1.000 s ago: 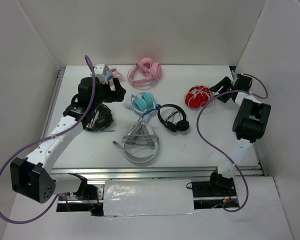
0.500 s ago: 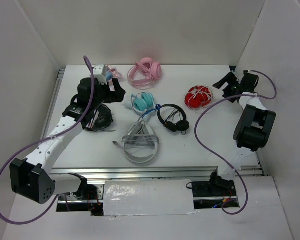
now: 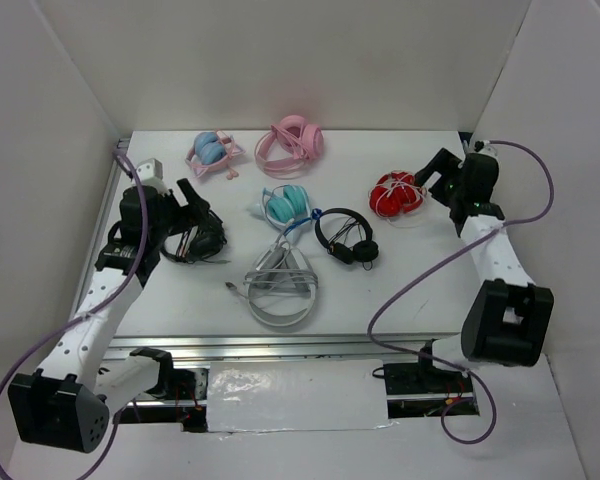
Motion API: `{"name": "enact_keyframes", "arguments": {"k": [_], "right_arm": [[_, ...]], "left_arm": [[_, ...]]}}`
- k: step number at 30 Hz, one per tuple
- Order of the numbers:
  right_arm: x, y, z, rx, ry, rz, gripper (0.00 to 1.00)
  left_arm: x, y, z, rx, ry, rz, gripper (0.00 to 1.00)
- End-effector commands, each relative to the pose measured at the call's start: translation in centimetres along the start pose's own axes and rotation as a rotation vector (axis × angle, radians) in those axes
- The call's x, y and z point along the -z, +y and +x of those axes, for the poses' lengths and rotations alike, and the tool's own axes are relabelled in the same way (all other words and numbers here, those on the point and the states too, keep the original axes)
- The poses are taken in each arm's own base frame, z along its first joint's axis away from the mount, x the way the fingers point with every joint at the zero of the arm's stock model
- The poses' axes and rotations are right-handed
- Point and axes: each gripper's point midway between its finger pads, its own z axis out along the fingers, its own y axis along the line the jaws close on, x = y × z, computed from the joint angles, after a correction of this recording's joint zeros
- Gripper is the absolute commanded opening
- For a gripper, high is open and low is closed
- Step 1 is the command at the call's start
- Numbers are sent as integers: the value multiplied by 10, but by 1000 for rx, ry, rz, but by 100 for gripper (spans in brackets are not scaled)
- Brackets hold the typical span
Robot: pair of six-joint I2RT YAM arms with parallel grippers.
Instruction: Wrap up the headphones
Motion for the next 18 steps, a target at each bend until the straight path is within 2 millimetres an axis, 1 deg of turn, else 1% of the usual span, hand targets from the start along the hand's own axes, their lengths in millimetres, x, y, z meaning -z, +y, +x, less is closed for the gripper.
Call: {"name": "enact_keyframes", "arguments": {"k": [1, 2, 3, 4, 5, 6, 7, 8, 9, 10, 11, 12, 16, 18], "right_arm": [[33, -9, 5, 12, -98, 147, 100], [39, -12, 10, 5, -108, 174, 100], [45, -14, 15, -1, -116, 194, 100], [58, -9, 13, -13, -151, 190, 100], [63, -16, 27, -12, -140, 209, 100], [76, -7, 25, -27, -185, 197, 100], [80, -7, 30, -34, -191, 200, 100], [84, -13, 41, -39, -180, 214, 100], [93, -4, 42, -39, -200, 187, 100], [99, -3, 42, -44, -214, 182, 100], [102, -5, 47, -45, -209, 190, 100], [112, 0, 44, -39, -234, 175, 100], [126, 1, 49, -32, -259, 161, 100], [131, 3, 47, -31, -279, 145, 100]], "left_arm": [[9, 18, 3, 69, -15, -41, 99], [13, 20, -1, 73, -30, -43, 99], [18, 23, 1, 77, -40, -46, 99], [20, 26, 1, 82, -46, -53, 99], [22, 32, 0, 85, -54, -68, 99], [26, 34, -1, 90, -69, -72, 99], [28, 36, -1, 97, -72, -77, 99], [28, 40, 2, 101, -71, -84, 99], [28, 39, 2, 108, -78, -80, 99], [28, 37, 4, 108, -72, -65, 99], [27, 38, 6, 109, -70, -64, 99], [26, 38, 7, 111, -66, -66, 99], [23, 43, 15, 121, -40, -72, 99], [23, 42, 16, 122, -40, -69, 99]]}}
